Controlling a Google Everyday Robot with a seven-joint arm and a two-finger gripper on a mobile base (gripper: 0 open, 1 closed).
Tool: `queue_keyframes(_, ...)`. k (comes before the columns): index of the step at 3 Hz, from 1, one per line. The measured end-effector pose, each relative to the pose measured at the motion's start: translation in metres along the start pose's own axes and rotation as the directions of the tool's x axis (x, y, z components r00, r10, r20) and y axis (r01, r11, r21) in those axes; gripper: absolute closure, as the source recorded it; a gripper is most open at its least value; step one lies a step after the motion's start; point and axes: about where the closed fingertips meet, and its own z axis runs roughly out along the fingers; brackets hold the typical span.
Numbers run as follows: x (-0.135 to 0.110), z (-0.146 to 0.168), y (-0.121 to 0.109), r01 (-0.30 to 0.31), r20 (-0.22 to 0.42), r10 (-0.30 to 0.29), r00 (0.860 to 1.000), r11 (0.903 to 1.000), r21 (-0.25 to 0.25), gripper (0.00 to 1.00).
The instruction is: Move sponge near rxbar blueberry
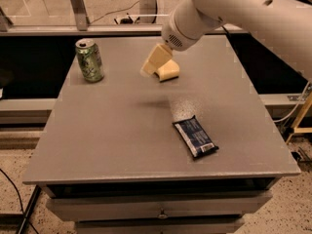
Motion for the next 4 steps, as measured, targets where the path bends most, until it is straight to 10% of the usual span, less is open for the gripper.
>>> queue_keyframes(1, 0.013, 0.021, -0.018, -0.119, -0.014, 0.119, 0.993, 0.9927, 0.02, 0.0)
queue_keyframes(4, 0.065, 0.087, -0.025, -0.378, -0.085, 0.379, 0.922, 0.9254, 0.024, 0.0)
